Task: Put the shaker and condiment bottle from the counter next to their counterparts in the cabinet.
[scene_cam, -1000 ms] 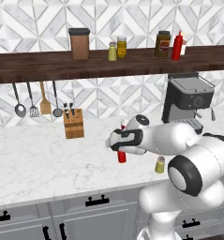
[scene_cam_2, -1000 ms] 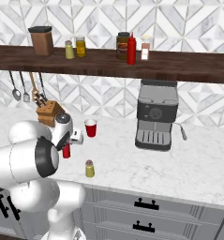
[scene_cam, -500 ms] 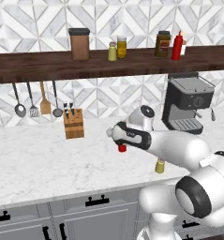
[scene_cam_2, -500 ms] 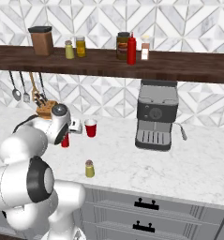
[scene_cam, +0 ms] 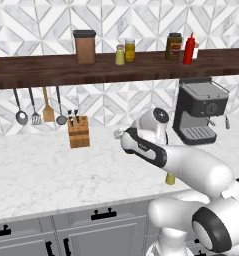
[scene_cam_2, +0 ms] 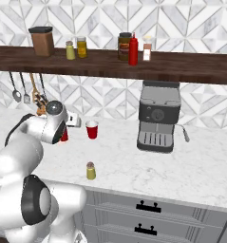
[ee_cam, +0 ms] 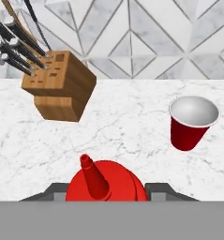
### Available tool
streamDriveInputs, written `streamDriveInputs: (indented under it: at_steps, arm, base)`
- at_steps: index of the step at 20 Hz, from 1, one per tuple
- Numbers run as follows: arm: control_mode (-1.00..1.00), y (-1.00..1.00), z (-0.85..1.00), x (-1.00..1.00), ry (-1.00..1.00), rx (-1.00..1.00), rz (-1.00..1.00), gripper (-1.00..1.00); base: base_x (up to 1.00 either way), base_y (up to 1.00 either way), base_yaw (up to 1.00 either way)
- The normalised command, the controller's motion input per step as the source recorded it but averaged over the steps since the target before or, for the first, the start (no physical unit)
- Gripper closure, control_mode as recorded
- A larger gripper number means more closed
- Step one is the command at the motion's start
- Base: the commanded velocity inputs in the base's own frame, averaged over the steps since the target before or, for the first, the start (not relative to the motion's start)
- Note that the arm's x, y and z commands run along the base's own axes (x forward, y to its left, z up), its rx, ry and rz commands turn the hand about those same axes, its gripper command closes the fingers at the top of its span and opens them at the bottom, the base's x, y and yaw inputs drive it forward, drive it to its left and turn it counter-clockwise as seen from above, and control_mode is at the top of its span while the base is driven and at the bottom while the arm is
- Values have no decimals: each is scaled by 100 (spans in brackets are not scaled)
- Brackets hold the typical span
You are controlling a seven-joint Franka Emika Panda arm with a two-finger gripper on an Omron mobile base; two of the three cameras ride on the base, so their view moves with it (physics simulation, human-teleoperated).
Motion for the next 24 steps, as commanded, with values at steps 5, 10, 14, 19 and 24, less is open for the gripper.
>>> streamDriveInputs:
  at_steps: [5,10,14,19,24]
  arm:
    - [-100,-43,77,0,-19,0,4,100]
    - [-100,-57,88,0,-15,0,6,100]
    - [-100,-24,48,-5,-11,-1,2,100]
    - [-100,-4,18,-3,-4,0,1,100]
    - [-100,-37,73,5,-2,0,3,100]
  base:
    - [0,0,0]
    - [0,0,0]
    - [0,0,0]
    - [0,0,0]
    - [0,0,0]
